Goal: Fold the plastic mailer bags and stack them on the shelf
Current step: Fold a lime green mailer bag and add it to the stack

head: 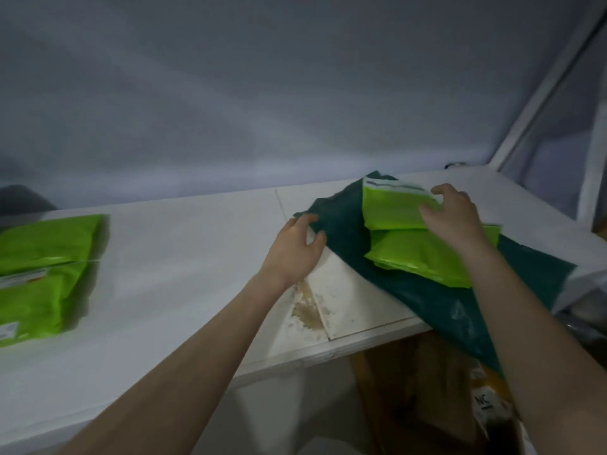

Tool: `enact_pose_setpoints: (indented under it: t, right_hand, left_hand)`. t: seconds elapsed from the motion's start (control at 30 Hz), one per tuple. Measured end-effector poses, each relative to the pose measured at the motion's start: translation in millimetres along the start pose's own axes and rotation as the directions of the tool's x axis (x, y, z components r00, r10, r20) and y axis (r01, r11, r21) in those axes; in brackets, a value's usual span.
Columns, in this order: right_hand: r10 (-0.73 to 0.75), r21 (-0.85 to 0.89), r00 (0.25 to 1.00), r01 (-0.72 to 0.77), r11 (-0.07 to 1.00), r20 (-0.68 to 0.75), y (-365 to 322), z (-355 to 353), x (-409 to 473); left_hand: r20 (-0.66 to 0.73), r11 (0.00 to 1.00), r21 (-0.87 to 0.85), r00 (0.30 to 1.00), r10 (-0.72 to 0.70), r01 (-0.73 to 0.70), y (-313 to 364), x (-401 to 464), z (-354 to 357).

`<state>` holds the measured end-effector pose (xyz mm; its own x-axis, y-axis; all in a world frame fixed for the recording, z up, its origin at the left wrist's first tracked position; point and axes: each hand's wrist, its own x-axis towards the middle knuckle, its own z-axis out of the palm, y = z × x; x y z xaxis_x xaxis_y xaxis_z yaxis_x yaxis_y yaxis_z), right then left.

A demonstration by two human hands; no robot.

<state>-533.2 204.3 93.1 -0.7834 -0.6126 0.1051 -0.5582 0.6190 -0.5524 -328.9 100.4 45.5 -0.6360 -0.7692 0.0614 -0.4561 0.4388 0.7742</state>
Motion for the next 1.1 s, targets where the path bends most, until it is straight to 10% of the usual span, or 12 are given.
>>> enact_pose_setpoints:
  t: [0.53, 1.1]
  right_hand:
    - [0.115, 0.042, 0.989, -0.119, 0.992, 0.09, 59.7, 21.7, 39.9]
    - [-0.168, 0.529, 0.984, 0.172, 0.831, -0.055, -50.7, 26.7, -22.1]
  left_hand:
    - [0.345, 0.871, -0.442, 0.937, -0.056, 0.215, 32.2, 57.9, 82.2]
    - [-0.01, 0.593, -0.791, 0.966, -0.258, 0.15, 12.3, 20.8, -34.2]
